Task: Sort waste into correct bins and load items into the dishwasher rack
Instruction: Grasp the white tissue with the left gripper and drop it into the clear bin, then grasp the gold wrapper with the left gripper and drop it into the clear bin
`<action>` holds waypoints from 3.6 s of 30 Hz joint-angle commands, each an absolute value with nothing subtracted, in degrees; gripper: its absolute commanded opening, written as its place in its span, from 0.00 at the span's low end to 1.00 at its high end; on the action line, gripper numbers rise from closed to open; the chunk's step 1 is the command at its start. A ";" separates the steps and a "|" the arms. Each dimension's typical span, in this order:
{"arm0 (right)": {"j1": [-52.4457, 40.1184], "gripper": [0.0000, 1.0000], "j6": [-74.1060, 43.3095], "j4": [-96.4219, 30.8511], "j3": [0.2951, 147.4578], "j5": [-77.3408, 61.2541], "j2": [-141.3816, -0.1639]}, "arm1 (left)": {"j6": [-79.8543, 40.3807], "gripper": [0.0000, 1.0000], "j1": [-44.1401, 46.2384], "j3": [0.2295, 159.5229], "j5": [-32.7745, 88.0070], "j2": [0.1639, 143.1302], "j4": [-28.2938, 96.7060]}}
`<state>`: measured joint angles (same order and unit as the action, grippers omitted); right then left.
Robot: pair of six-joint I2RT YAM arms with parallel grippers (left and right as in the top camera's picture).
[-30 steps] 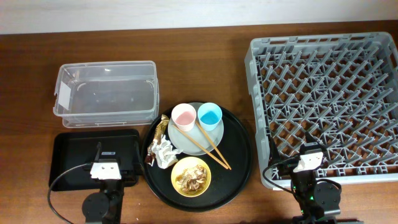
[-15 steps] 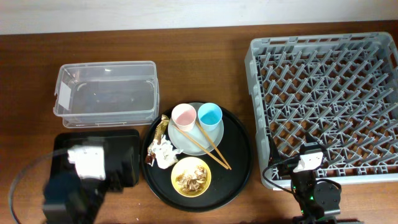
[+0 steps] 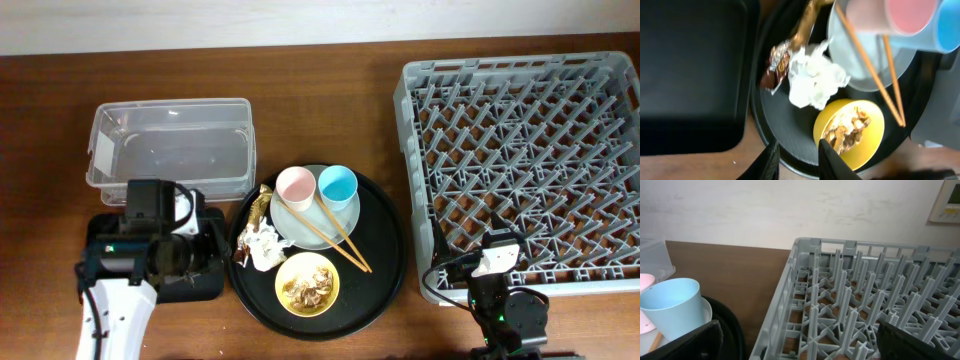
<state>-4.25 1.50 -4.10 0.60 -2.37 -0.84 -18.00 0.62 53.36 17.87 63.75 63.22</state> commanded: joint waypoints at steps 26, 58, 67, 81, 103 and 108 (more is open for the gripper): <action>-4.01 0.99 1.23 -4.32 0.32 -2.09 -0.36 | -22.44 0.00 22.85 64.31 -10.39 68.88 48.01; -4.01 0.99 1.23 -4.32 0.32 -2.09 -0.36 | -4.36 0.99 -2.04 96.92 -5.06 99.92 46.65; -4.01 0.99 1.23 -4.32 0.32 -2.09 -0.36 | -11.92 0.99 10.46 101.38 -5.65 90.21 88.40; -4.01 0.99 1.23 -4.32 0.32 -2.09 -0.36 | -11.97 0.60 24.01 53.06 -8.29 90.08 41.93; -4.01 0.99 1.23 -4.32 0.32 -2.09 -0.36 | -11.94 0.05 23.97 59.59 -17.78 85.62 45.58; -4.01 0.99 1.23 -4.34 0.32 -2.09 -0.36 | -11.94 0.03 21.58 62.74 -25.58 75.90 37.36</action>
<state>-4.25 1.50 -4.12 0.62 -2.37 -0.80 -11.81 23.92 61.47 -18.09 78.78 43.94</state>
